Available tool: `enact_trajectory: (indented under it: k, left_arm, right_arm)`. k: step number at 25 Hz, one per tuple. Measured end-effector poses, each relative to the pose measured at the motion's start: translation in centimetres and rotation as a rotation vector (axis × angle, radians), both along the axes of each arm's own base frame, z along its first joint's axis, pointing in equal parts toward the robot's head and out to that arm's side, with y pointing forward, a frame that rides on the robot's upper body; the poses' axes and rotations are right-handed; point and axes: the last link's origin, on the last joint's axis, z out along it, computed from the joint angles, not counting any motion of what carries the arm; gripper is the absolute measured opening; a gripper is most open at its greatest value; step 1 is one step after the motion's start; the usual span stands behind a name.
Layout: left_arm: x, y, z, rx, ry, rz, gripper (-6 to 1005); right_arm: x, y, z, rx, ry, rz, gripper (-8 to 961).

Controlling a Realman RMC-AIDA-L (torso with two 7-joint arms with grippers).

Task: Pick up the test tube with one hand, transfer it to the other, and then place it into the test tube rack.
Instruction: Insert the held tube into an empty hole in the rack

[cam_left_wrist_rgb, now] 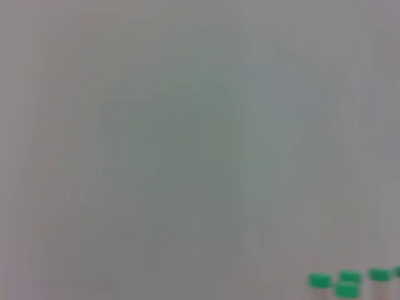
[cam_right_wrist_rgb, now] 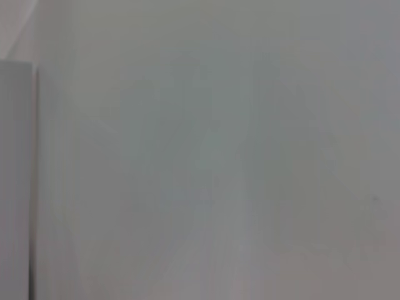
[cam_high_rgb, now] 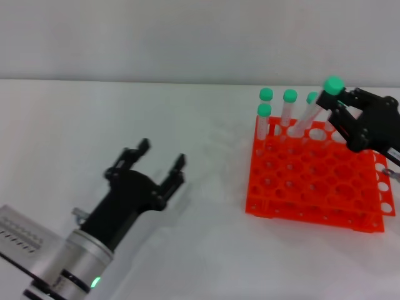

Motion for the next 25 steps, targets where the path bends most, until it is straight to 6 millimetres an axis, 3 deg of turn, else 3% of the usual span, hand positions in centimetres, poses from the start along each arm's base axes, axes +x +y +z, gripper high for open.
enact_trajectory:
  k: [8, 25]
  left_arm:
    - [-2.5, -0.5, 1.5, 0.076, -0.03, 0.124, 745]
    - [-3.0, -0.4, 1.8, 0.093, -0.035, 0.15, 745]
  right_arm:
    - [-1.4, 3.0, -1.3, -0.007, -0.104, -0.031, 218]
    - [-1.7, 4.7, -2.4, -0.015, -0.218, -0.072, 224]
